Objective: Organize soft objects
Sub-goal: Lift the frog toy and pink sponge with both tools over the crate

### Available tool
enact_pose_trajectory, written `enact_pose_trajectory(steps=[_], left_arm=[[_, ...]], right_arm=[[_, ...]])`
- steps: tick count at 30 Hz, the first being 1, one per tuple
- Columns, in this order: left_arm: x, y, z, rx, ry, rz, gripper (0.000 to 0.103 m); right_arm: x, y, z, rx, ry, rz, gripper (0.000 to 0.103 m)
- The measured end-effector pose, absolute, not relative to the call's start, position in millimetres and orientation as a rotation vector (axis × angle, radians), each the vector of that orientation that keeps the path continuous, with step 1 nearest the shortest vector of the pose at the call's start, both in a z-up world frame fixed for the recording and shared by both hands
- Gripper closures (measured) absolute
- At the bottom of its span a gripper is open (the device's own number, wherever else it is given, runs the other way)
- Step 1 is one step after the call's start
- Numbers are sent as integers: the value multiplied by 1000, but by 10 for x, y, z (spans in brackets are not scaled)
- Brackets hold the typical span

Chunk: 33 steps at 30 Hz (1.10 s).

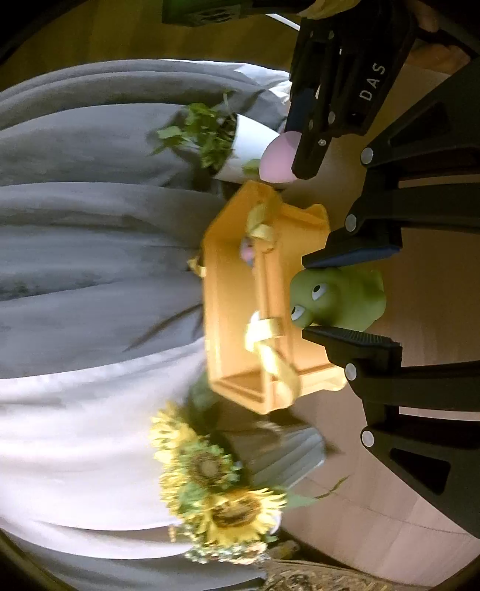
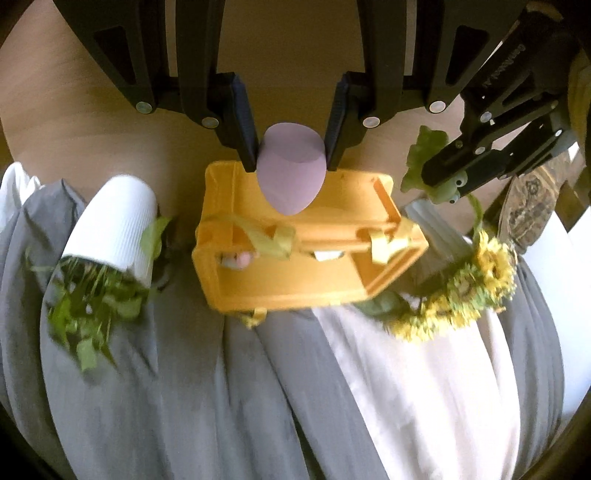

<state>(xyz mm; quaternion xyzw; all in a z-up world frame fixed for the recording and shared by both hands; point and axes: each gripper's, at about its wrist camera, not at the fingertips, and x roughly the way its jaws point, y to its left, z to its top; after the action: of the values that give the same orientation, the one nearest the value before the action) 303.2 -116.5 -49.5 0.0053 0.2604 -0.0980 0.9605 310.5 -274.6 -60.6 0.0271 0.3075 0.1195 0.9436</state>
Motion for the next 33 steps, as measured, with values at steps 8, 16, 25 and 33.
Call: enact_pose_trajectory(steps=[8,16,25,33], left_arm=[[3097,-1142,-203,9,437,-187,72],[3219,-1113,-23,17,375,-166,72],[3443,-1079,144,31,318,-140,72],[3747,-1019,165,34,313,-120,72]], right_arm=[[3163,-2754,-316,60,531,240,66],[3268,-2759,-96,62,458,231,66],[3473,-2725,69,59,410,229,66],[3756,-2677,132,44,396,221,66]])
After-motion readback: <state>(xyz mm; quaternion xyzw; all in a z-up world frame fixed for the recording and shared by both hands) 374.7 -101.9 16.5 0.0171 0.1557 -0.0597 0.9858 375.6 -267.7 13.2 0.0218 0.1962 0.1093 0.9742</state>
